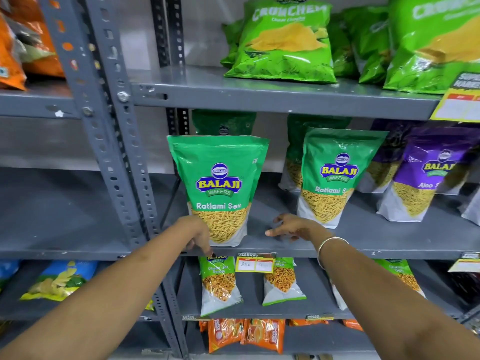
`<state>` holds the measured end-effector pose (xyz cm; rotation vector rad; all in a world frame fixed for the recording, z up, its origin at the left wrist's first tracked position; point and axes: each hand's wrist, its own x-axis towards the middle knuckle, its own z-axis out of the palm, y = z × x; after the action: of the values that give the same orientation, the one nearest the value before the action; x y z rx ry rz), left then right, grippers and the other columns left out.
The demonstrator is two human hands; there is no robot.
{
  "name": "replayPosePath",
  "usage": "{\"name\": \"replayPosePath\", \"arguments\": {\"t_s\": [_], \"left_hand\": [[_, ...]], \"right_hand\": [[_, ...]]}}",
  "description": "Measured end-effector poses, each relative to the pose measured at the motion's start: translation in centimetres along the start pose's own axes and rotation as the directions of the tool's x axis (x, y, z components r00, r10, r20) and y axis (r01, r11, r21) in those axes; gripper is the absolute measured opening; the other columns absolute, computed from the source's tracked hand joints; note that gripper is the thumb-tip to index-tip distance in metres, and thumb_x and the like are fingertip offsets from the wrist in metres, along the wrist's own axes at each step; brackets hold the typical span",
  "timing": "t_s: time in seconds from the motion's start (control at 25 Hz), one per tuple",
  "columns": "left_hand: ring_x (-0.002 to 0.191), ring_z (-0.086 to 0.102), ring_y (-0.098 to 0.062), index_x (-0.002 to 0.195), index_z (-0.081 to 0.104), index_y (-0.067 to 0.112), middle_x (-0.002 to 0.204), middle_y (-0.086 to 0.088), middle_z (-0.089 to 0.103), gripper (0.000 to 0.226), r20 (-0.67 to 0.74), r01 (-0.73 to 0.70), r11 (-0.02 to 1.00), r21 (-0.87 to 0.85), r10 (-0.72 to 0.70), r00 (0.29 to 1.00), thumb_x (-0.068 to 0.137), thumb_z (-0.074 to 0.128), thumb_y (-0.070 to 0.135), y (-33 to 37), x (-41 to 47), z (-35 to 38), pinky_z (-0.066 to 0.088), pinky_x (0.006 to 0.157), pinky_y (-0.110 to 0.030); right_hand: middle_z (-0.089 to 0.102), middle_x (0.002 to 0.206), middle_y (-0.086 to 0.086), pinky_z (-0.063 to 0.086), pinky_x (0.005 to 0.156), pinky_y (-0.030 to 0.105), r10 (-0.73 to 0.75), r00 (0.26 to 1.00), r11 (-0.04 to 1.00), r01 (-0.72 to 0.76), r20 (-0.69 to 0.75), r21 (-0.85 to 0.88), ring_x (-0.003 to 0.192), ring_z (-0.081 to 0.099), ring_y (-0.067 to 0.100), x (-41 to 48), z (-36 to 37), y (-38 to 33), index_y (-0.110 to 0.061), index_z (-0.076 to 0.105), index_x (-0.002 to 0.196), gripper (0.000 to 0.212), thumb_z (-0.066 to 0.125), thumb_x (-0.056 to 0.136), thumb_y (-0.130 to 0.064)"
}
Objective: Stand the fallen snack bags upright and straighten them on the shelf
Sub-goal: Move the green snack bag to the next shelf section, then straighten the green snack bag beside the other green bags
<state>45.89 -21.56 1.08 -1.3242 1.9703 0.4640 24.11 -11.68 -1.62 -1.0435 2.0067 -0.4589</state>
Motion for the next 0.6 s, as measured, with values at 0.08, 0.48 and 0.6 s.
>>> {"name": "replayPosePath", "arguments": {"t_s": [0.08, 0.48, 0.6], "left_hand": [[0.093, 0.06, -0.022, 0.133, 0.045, -0.002, 0.126, -0.012, 0.058, 0.071, 0.136, -0.025, 1.0, 0.015, 0.023, 0.99, 0.089, 0.044, 0.055, 3.7, -0.7, -0.6, 0.045, 0.084, -0.034], [0.136, 0.038, -0.025, 0.142, 0.027, 0.002, 0.149, -0.009, 0.038, 0.081, -0.498, -0.538, 0.469, -0.7, 0.219, 0.839, 0.077, 0.073, 0.019, 22.9, 4.4, -3.4, 0.035, 0.108, -0.034], [0.132, 0.044, -0.025, 0.136, 0.037, 0.007, 0.144, -0.009, 0.047, 0.078, -0.526, -0.555, 0.365, -0.747, 0.186, 0.83, 0.07, 0.078, 0.012, 24.5, 6.1, -2.8, 0.036, 0.111, -0.037]], "right_hand": [[0.058, 0.089, 0.018, 0.047, 0.065, 0.027, 0.053, 0.997, 0.999, -0.052, 0.058, -0.009, 0.07, 0.06, 0.021, -0.5, -3.2, 2.5, -0.004, 0.055, 0.11, 0.039, 0.068, 0.082, -0.028], [0.049, 0.134, 0.024, 0.049, 0.087, 0.035, 0.032, 0.985, 0.988, -0.006, -0.17, 0.153, 0.113, 0.054, 0.022, 2.0, -17.3, 16.1, -0.001, 0.032, 0.141, 0.081, 0.075, 0.075, -0.021], [0.035, 0.15, 0.012, 0.034, 0.112, 0.04, -0.185, 0.972, 0.921, 0.223, -0.145, 0.319, 0.135, 0.039, 0.025, 3.6, -17.8, 15.6, -0.003, 0.022, 0.144, 0.093, 0.078, 0.07, -0.006]]}}
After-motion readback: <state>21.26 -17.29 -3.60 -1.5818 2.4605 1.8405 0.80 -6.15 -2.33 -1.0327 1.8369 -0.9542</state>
